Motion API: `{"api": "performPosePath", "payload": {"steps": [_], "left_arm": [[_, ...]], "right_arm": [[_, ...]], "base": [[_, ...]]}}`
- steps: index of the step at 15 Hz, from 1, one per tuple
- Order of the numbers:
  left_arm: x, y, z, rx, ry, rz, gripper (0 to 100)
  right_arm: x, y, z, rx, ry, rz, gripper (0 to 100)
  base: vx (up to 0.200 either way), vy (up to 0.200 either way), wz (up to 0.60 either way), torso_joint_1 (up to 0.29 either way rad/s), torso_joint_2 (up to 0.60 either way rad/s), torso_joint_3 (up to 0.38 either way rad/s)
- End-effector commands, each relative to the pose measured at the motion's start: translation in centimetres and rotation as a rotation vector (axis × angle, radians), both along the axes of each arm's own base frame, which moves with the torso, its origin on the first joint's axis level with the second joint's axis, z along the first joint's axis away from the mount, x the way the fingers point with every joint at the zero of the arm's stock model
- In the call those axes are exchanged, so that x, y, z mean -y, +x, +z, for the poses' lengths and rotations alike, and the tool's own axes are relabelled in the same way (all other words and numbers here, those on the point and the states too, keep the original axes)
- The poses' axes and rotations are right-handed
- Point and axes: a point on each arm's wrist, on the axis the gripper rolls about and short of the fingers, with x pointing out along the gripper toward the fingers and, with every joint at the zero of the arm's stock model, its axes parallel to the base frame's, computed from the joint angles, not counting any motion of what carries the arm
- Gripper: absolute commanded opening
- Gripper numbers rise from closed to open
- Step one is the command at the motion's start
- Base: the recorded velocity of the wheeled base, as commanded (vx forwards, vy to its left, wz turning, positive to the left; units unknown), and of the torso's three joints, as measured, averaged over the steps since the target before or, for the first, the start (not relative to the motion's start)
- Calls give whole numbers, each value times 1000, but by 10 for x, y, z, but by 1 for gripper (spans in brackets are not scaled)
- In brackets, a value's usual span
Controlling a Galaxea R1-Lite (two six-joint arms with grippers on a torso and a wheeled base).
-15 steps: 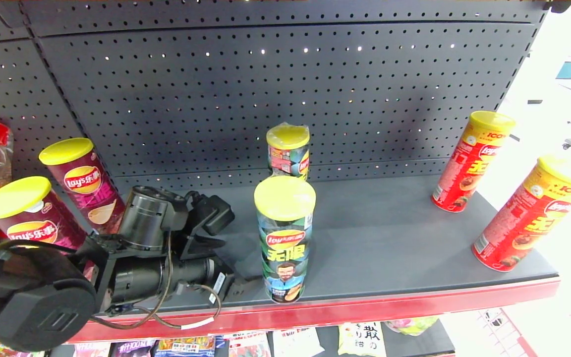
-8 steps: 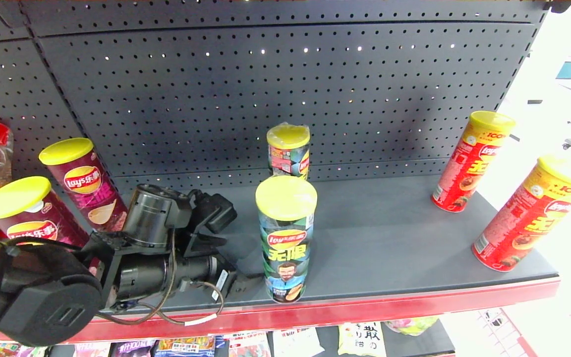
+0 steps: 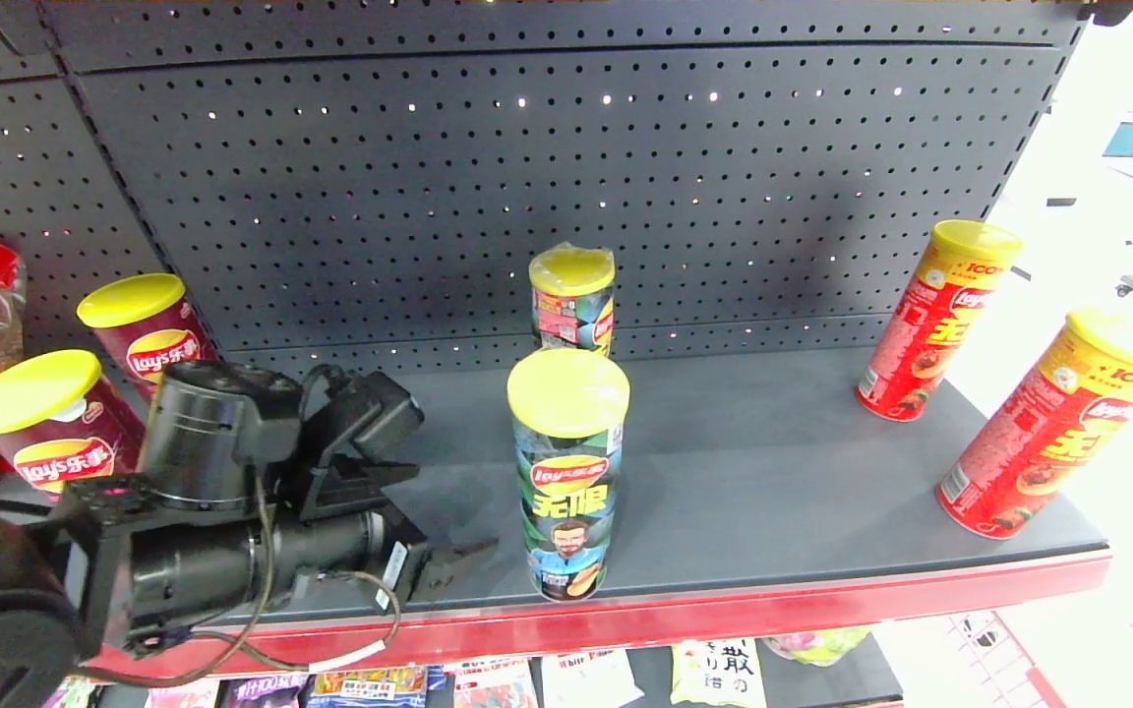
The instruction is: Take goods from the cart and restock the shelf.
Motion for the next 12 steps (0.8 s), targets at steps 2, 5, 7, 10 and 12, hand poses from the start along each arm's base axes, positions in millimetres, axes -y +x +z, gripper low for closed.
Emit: {"api": "performPosePath", "payload": {"steps": [2, 5, 7, 10, 12], "left_arm": [[-41, -64, 59, 149, -70, 36, 100], [-83, -133, 75, 174, -62, 34, 100], [-111, -176, 77, 195, -26, 118, 100], [-153, -247, 47, 234, 45, 371, 100], [-154, -291, 13, 159, 22, 624, 100]], "right_arm": [[7, -14, -33, 4, -5, 13, 100], [11, -21, -38, 2, 0, 11, 100], [10, -20, -42, -16, -8, -12, 100], [11, -19, -45, -51, -29, -248, 100], [9, -22, -52, -105, -38, -416, 100]], "base": [[0, 0, 0, 0, 0, 0], [0, 0, 0, 0, 0, 0], [0, 0, 0, 0, 0, 0], [0, 0, 0, 0, 0, 0], [0, 0, 0, 0, 0, 0]]}}
